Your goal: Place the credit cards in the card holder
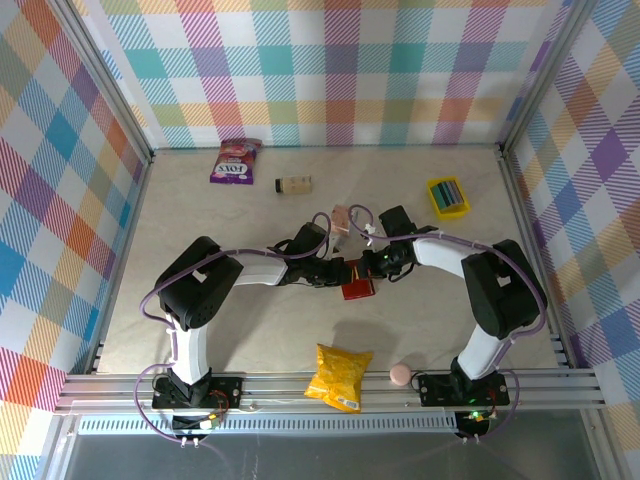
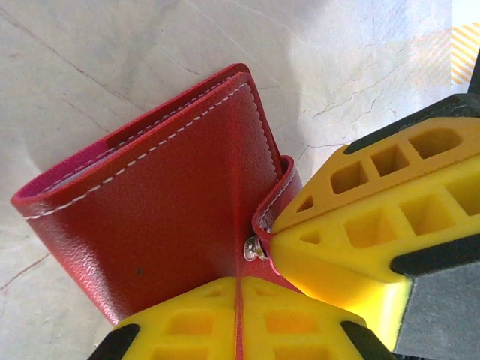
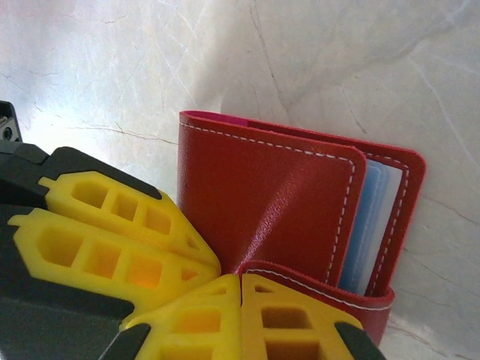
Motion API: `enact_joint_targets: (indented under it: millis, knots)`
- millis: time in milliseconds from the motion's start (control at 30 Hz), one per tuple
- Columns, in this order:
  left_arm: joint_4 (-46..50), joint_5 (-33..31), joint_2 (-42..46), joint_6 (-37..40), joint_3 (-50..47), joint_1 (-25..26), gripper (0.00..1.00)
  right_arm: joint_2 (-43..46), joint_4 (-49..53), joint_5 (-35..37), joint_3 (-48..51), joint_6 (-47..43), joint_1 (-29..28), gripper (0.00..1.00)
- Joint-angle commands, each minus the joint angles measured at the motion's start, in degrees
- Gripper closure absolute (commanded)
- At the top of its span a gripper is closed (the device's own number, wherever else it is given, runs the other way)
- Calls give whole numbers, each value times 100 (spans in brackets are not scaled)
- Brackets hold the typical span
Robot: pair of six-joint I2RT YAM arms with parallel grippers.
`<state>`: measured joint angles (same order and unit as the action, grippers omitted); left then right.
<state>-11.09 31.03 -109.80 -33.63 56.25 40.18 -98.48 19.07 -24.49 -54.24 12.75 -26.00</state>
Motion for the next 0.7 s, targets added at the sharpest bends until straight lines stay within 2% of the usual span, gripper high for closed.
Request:
enact_joint_targets:
  millis: [0, 667]
  knots:
    - [81, 44, -25, -30, -123, -72, 90, -185, 209, -30, -142, -128, -81, 100]
    - [88, 40, -50, -21, -124, -106, 89, -522, 428, 241, -219, -55, -81, 100]
